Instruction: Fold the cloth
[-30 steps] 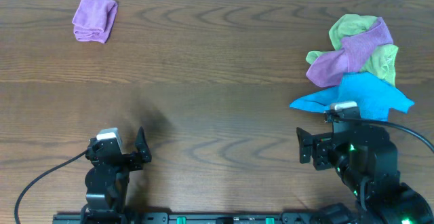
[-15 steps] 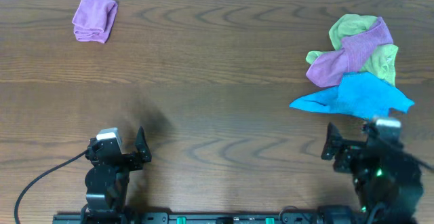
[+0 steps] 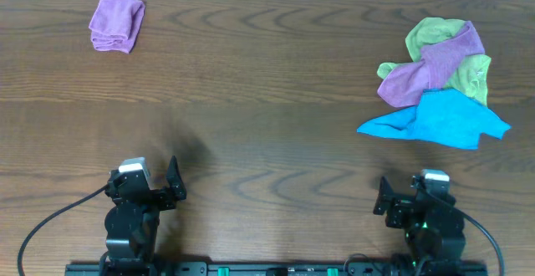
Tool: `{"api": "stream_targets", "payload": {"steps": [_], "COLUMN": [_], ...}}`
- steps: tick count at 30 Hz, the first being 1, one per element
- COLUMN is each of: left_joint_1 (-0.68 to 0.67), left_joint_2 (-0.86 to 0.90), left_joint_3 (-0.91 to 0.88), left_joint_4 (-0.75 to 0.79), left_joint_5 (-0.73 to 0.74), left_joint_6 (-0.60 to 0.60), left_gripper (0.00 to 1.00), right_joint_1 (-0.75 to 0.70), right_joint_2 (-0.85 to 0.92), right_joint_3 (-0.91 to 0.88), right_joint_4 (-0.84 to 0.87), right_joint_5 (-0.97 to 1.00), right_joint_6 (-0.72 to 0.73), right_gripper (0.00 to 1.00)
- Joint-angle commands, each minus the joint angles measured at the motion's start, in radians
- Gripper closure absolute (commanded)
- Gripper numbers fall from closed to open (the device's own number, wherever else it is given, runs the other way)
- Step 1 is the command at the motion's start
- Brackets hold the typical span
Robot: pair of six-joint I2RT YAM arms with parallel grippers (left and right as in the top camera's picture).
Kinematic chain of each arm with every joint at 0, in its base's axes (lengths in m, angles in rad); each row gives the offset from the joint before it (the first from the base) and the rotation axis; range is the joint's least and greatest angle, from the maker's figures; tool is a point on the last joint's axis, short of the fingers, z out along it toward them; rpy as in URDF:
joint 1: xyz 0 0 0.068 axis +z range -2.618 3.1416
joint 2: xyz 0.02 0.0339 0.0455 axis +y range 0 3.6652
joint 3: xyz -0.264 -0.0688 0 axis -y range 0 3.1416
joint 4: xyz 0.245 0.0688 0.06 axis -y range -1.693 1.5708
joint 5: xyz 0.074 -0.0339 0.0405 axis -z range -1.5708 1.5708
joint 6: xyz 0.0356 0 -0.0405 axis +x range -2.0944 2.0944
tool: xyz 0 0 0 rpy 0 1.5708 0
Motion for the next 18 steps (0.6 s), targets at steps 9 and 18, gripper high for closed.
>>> {"api": "stream_targets", "payload": {"steps": [9, 18], "left_joint_1": [0.006, 0.006], "left_joint_2": [-0.007, -0.007], "left_joint_3": [-0.021, -0.021], "left_joint_4": [-0.003, -0.003], "left_joint_5": [-0.018, -0.018], "left_joint_6": [0.000, 0.000], "left_gripper": [0.05, 0.04], "right_joint_1": [0.035, 0.039], "right_joint_2": [-0.015, -0.015], "right_joint_3": [-0.072, -0.072], "right_joint_4": [0.019, 0.018], "right_joint_5": [-0.004, -0.005], "right_joint_6": [0.018, 0.018], "right_gripper": [0.01, 0.01]}}
